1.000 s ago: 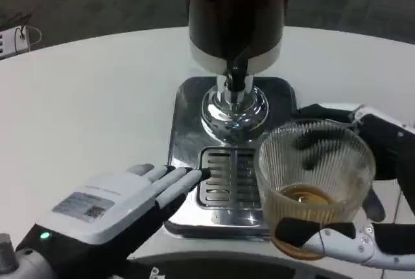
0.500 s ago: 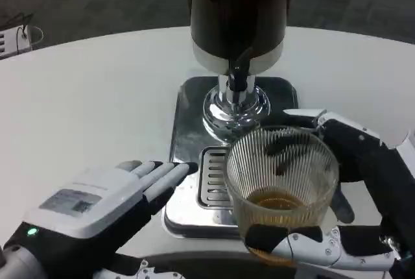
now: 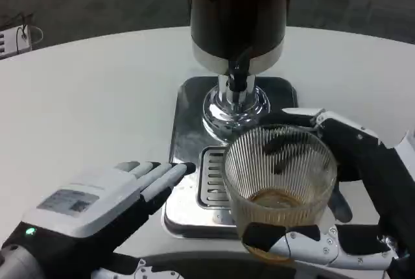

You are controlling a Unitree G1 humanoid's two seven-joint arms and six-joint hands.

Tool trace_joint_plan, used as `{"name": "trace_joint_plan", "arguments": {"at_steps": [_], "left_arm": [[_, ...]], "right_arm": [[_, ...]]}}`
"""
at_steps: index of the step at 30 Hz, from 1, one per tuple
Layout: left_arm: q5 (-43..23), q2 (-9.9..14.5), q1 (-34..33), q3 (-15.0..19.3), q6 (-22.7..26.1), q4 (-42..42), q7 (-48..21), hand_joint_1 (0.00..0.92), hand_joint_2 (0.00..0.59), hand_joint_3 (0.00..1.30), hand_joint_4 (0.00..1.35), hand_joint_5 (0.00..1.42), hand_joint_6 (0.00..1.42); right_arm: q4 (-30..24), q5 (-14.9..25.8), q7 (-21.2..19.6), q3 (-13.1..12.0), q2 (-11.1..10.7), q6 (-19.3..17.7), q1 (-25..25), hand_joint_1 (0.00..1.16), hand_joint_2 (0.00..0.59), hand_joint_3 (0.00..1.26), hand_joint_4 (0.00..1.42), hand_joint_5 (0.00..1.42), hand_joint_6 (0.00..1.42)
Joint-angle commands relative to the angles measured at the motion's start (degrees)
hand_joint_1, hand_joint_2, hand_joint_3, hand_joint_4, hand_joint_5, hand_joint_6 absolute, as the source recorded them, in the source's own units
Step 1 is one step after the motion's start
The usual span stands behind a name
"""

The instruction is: Grasp the cup under the faucet to collect the drink, then remove the cup.

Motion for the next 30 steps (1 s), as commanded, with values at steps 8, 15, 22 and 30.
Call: {"name": "trace_joint_plan", "arguments": {"at_steps": [8,15,22,30], "left_arm": [[-0.4,0.2,1.0,0.5,-0.1,-0.1,-0.4,0.000,0.045,0.00,0.00,0.00,0.00],[-0.7,0.2,1.1,0.5,0.0,-0.3,-0.4,0.000,0.045,0.00,0.00,0.00,0.00],[-0.9,0.1,1.3,0.6,0.3,-0.5,-0.6,0.000,0.045,0.00,0.00,0.00,0.00],[-1.2,0.1,1.6,0.8,0.5,-0.9,-0.6,0.000,0.045,0.00,0.00,0.00,0.00]], "right_arm": [[-0.8,0.9,-0.8,-0.2,0.2,-0.8,-0.3,0.91,0.236,0.96,1.17,1.36,1.42],[-1.2,1.0,-0.8,-0.2,0.2,-0.9,0.0,0.91,0.240,0.96,1.17,1.36,1.42],[-1.6,1.0,-0.7,-0.3,0.2,-0.9,0.5,0.91,0.244,0.97,1.17,1.36,1.42],[-1.7,1.3,-0.7,-0.5,0.2,-0.9,0.6,0.90,0.245,0.97,1.18,1.36,1.42]]}}
